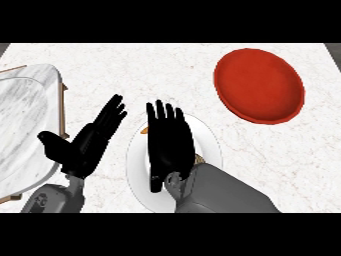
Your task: Pick the croissant from the plate and place it in the bowl
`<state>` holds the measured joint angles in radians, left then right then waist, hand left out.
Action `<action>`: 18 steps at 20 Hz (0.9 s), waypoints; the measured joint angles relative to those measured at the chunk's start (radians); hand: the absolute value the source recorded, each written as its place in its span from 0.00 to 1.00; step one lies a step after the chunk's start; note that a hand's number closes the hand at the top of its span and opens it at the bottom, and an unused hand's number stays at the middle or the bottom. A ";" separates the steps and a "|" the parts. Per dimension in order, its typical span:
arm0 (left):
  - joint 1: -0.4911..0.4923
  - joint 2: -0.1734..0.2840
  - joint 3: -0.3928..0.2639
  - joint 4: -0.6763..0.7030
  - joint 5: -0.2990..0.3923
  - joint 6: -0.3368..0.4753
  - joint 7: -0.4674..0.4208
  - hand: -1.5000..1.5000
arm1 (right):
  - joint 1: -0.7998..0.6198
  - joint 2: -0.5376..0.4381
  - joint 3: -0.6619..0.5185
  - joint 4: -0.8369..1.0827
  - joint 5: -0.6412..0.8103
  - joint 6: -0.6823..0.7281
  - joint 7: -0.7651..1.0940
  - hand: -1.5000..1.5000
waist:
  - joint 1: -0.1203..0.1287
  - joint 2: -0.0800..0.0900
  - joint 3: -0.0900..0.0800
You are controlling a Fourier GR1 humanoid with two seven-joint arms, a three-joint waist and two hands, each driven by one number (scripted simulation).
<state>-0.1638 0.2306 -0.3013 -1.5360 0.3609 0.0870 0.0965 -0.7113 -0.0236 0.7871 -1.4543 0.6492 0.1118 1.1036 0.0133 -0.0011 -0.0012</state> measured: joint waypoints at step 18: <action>0.025 -0.019 0.039 -0.023 -0.025 -0.037 0.021 0.50 | -0.063 0.012 0.008 0.220 -0.080 0.029 -0.013 0.00 | -0.001 0.001 0.001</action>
<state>-0.1393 0.2115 -0.2627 -1.5590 0.3356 0.0505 0.1177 -0.7741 -0.0119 0.7949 -1.2343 0.5696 0.1410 1.0909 0.0122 0.0001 -0.0003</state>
